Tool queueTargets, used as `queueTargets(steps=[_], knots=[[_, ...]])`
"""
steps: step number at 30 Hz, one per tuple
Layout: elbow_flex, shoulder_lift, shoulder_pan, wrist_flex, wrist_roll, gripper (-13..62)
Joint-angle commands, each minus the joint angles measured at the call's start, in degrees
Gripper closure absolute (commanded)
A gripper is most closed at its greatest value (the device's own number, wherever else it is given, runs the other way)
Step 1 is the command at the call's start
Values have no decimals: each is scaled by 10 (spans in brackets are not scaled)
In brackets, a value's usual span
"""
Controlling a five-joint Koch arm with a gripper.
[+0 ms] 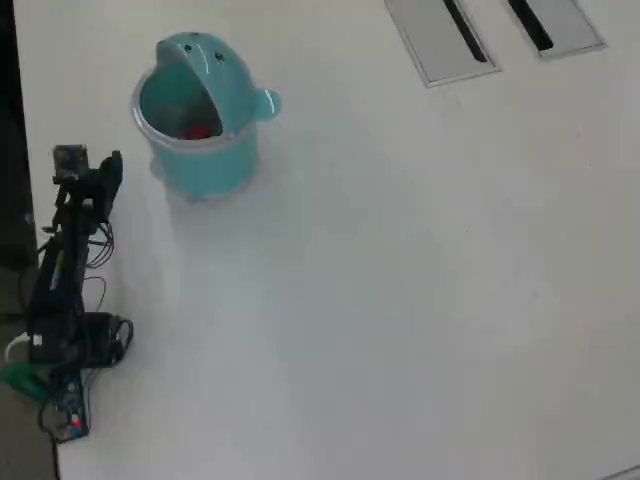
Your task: Grasp RGB lego blocks and put them in the bin one by one.
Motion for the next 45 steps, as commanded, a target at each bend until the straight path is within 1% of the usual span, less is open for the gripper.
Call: queueTargets(steps=[1,6,12,17,28,45], knots=[[-15,35,-38,11,0,172],[1,53,-96,51,-7,174],[1,29,-116,45,-10,174],[3,-32,-143,44,-9,174],[-23,-193,-146,-3,-26,174],[-44,-304,-139,-49,-38,182]])
